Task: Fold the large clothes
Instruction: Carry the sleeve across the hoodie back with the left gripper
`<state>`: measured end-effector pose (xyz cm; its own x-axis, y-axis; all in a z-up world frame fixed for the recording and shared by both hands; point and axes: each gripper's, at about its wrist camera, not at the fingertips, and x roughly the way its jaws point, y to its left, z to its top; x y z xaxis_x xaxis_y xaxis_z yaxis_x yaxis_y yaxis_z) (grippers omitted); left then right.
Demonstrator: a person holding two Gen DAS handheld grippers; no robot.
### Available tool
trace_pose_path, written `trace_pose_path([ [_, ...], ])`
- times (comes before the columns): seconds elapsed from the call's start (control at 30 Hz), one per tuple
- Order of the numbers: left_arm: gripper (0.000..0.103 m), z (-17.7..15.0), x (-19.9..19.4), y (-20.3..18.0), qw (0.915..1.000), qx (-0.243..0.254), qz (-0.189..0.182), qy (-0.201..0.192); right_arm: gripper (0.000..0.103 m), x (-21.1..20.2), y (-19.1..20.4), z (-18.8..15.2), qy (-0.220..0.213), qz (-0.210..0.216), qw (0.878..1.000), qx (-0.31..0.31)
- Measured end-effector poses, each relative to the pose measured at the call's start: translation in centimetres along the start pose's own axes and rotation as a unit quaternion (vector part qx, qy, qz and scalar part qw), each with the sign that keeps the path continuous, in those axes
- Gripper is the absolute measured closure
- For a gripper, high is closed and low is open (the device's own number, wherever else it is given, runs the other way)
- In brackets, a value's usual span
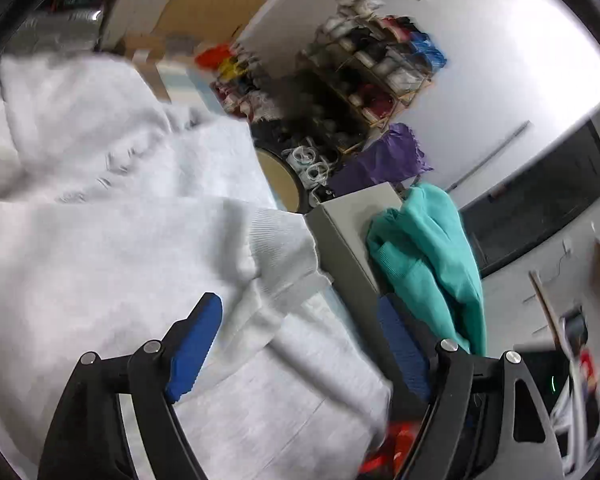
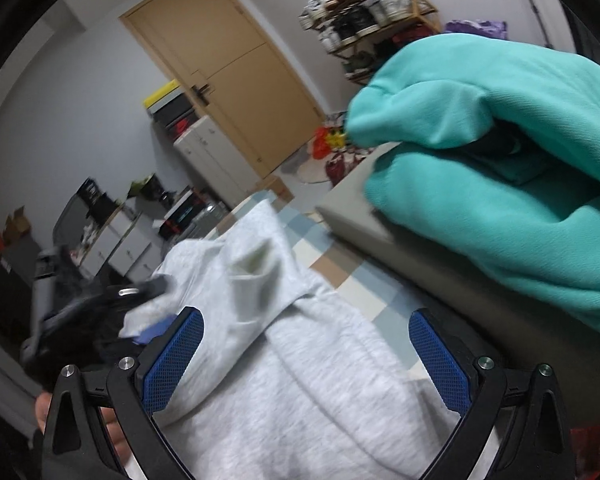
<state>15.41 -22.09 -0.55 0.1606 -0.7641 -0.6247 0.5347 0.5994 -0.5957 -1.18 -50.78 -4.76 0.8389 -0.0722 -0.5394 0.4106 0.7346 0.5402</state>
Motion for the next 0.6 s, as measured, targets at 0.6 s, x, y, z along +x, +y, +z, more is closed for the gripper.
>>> trace_pose_path([
  [0.6,0.026,-6.2,-9.0,10.8,0.9635,-0.191,0.142,-0.123,0.000,1.9,8.8,-2.5,0.031,0.001,0.985,-0.171],
])
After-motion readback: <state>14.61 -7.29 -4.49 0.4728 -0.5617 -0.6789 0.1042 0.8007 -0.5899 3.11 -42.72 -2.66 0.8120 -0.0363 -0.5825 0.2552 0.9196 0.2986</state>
